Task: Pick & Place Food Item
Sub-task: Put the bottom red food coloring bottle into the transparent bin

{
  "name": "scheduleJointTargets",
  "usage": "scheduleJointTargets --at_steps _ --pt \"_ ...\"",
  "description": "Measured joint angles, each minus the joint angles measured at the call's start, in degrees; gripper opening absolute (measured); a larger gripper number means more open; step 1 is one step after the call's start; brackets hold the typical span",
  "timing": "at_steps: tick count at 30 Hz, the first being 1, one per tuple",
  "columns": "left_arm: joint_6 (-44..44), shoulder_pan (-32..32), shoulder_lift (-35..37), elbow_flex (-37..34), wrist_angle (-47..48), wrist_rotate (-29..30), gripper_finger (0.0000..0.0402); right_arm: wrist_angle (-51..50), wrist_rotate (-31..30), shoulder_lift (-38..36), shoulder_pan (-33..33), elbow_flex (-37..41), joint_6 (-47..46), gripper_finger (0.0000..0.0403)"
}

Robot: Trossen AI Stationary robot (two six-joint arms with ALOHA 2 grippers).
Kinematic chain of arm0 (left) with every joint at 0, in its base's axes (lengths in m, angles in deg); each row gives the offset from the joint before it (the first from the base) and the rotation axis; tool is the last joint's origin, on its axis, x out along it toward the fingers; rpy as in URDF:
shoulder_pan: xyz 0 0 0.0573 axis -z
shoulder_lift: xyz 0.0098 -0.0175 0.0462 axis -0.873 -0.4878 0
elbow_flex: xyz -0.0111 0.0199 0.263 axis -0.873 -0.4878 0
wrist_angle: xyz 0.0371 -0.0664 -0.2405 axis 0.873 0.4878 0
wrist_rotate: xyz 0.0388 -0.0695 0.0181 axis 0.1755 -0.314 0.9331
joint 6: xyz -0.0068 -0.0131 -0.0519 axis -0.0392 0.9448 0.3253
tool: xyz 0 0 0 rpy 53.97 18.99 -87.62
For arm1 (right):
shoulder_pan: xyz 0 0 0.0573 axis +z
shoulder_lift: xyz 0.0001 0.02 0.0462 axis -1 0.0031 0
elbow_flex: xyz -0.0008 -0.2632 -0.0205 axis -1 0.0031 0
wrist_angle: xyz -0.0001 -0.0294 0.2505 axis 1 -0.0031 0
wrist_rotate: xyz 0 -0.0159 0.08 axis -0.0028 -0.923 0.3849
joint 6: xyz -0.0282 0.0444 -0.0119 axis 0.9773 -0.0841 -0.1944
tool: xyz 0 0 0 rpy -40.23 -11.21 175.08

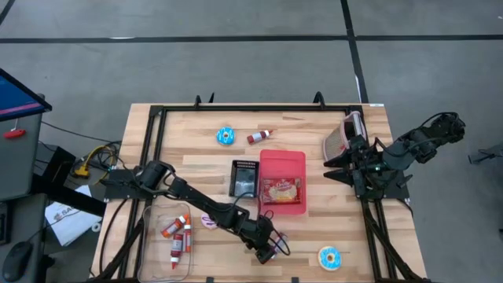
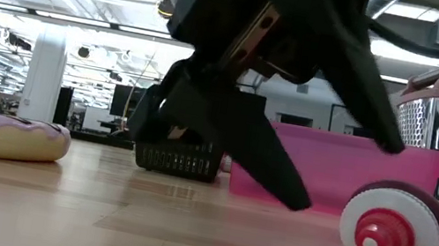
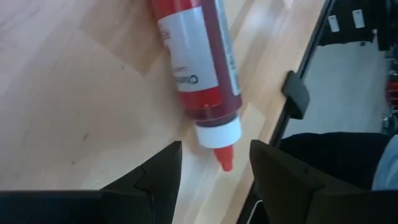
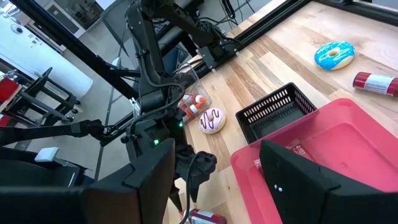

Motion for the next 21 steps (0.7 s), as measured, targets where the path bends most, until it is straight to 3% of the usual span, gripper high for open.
scheduleJointTargets --at_steps 16,21 --pt "-0.20 -0.13 0.02 0.02 -0.79 1.67 0.0186 0.00 -1.16 0.00 0.00 0.00 0.01 0.0228" --pt "-3.29 -0.09 1.28 -0.02 -5.37 -2.58 0.0186 3.45 1.04 0.01 0.78 0.00 1.59 0.0228"
